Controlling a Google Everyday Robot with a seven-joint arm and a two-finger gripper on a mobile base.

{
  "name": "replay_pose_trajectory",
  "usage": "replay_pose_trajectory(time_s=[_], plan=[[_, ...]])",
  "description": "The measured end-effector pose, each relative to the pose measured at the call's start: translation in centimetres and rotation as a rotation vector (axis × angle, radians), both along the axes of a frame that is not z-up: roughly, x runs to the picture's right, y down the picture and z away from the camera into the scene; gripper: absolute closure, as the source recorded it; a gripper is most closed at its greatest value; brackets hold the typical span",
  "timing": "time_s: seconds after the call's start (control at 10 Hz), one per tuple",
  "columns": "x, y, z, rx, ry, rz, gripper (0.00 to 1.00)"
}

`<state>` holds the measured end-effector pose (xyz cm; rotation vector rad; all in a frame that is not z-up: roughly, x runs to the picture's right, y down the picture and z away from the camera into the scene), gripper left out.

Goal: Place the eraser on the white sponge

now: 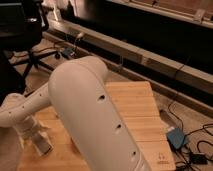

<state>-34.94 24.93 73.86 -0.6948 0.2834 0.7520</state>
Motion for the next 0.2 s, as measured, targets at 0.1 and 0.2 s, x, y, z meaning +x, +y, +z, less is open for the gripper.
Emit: replay_pose_trajectory(time_s=[0.1,0.2], plan=[[-0.06,0.02,-0.04,0.0,-0.002,-0.001,0.2],[-0.24,0.14,-0.12,-0.001,-0.005,-0.003,0.2]])
